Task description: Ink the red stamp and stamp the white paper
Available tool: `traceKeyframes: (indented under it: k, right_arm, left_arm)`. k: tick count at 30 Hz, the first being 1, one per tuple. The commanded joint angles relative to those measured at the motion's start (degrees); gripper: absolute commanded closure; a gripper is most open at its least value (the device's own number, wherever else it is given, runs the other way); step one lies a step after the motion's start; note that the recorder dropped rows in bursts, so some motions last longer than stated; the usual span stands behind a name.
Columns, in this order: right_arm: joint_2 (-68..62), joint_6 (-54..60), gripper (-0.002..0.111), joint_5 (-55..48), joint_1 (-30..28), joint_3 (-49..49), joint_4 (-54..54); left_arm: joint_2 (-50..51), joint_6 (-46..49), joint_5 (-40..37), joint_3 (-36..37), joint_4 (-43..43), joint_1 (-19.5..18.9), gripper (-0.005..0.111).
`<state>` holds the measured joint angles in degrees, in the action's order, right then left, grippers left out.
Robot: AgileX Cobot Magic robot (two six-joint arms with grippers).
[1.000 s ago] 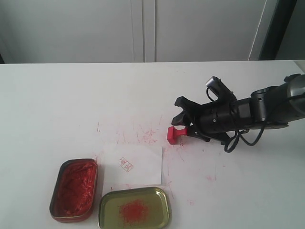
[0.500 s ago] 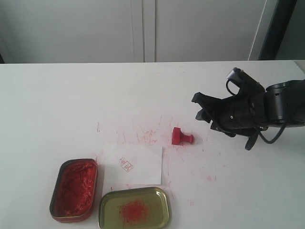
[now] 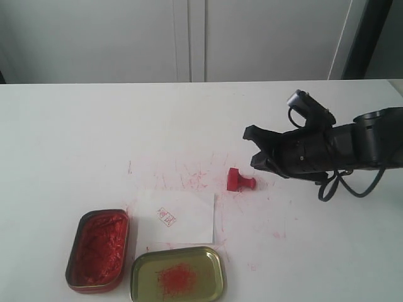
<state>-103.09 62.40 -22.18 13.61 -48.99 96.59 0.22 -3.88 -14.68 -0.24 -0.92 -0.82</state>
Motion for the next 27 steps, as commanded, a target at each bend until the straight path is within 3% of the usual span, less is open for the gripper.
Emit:
traceKeyframes:
  k: [1, 6, 12, 19, 27]
  right_arm:
    - [2.79, -3.83, 0.108, -0.87, -0.62, 0.26, -6.58]
    - [7.58, -23.13, 0.108, -0.87, -0.62, 0.26, -30.25]
    - [12.23, -44.49, 0.108, -8.88, -0.62, 0.26, -58.11]
    - [14.3, -62.02, 0.108, -17.65, -0.62, 0.26, -83.12]
    - [16.29, -63.01, 0.108, -19.08, -0.62, 0.26, -85.96]
  left_arm:
    - [-0.22, -0.14, 0.02, 0.24, -0.01, -0.08, 0.107]
    - [-0.22, -0.14, 0.02, 0.24, -0.01, -0.08, 0.107]
    - [-0.22, -0.14, 0.02, 0.24, -0.01, -0.08, 0.107]
    - [-0.22, -0.14, 0.02, 0.24, -0.01, -0.08, 0.107]
    - [-0.22, -0.14, 0.02, 0.24, -0.01, -0.08, 0.107]
